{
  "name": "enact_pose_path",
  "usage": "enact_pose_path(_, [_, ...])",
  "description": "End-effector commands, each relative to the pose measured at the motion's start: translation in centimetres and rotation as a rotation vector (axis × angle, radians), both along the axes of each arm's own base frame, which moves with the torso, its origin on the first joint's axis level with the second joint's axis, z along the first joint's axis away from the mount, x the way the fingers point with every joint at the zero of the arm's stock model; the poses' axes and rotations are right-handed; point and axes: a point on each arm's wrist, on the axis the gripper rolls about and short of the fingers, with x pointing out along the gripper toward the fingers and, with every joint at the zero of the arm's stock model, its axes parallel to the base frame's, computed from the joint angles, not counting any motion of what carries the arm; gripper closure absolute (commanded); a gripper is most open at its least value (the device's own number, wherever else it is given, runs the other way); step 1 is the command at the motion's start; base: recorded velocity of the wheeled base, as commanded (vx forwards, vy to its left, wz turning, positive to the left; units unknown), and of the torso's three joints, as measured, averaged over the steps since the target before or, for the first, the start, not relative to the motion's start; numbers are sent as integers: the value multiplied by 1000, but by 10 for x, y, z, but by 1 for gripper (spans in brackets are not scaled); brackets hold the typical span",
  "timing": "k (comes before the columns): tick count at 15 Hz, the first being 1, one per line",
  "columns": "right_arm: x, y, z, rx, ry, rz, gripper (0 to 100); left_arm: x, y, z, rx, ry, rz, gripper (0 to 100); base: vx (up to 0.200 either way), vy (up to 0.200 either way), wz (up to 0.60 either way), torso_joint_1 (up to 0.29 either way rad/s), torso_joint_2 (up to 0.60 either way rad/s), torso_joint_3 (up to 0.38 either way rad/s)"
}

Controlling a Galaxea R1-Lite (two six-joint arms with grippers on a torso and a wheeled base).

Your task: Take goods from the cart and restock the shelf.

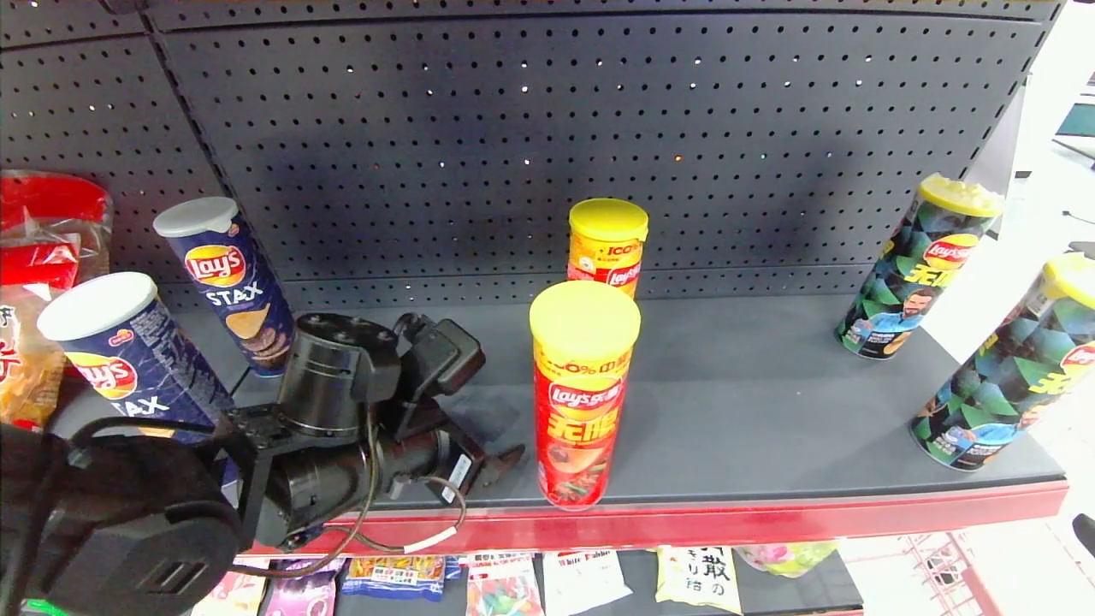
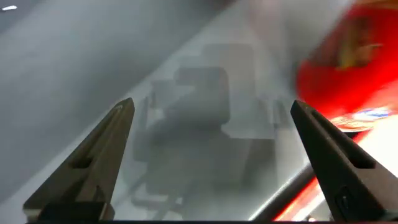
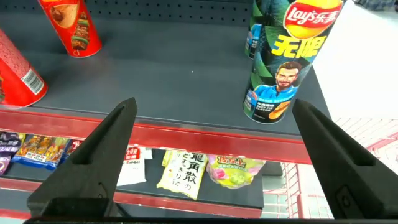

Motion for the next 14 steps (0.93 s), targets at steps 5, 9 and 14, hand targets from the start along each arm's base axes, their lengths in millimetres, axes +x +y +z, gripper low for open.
enact_pose_path(5, [1,0,1,1,4,1,0,0,-12,-10,19,26,-38,0,0,0,0,0,0,0])
enact_pose_path(9, [2,0,1,0,9,1,0,-1,-12,-11,21,28,-37,0,0,0,0,0,0,0])
enact_pose_path(14, [2,0,1,0,7,1,0,-2,-11,-11,22,30,-38,0,0,0,0,0,0,0])
